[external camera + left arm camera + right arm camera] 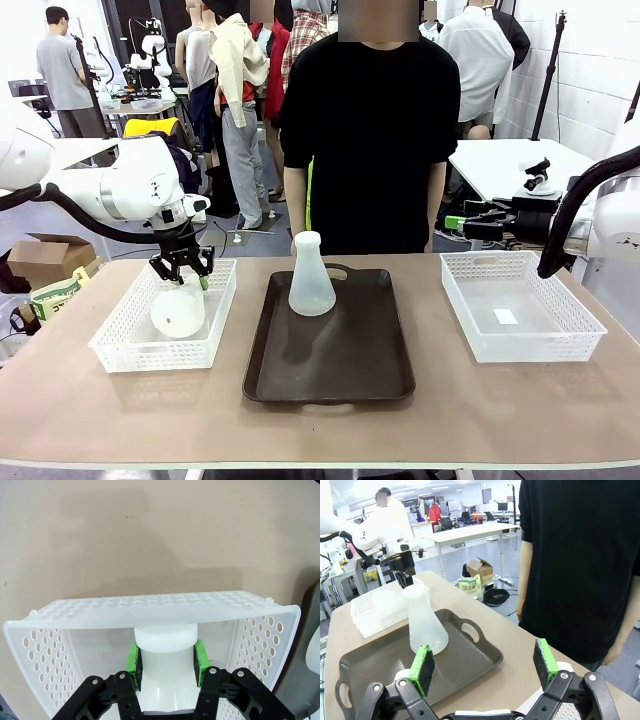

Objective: Prepare the laboratory tools.
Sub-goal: Place the picked Big flask upright in the Handle tray as directed by the person.

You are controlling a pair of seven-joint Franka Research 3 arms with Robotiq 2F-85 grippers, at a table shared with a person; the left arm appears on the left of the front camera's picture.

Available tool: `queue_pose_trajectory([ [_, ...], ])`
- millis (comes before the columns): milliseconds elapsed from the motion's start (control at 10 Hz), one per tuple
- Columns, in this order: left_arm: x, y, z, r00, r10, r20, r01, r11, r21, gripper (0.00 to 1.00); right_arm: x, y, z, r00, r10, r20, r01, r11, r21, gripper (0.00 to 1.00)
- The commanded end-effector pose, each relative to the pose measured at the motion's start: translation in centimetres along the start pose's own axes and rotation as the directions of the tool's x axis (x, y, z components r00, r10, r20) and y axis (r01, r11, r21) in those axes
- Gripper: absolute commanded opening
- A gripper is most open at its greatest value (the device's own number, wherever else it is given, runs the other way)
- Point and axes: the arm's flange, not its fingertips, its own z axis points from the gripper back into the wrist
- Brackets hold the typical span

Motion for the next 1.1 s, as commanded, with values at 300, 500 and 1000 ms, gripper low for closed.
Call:
queue_pose_trajectory([
  [300, 0.0, 0.0, 0.0, 1.000, -0.001, 0.003, 0.001, 1.000, 0.002, 0.00, 0.1, 0.0, -0.1, 1.000, -0.006, -0.017, 0.006, 1.000, 0.001, 1.00],
  [500, 0.0, 0.0, 0.0, 1.000, -0.001, 0.003, 0.001, 1.000, 0.002, 0.00, 0.1, 0.0, -0.1, 1.000, -0.006, -0.017, 0.006, 1.000, 0.001, 1.00],
  [1000, -2.3, 0.1, 2.4, 1.000, -0.004, 0.029, 0.003, 1.000, 0.026, 0.00, 0.1, 0.0, -0.1, 1.000, -0.006, -0.017, 0.006, 1.000, 0.001, 1.00],
])
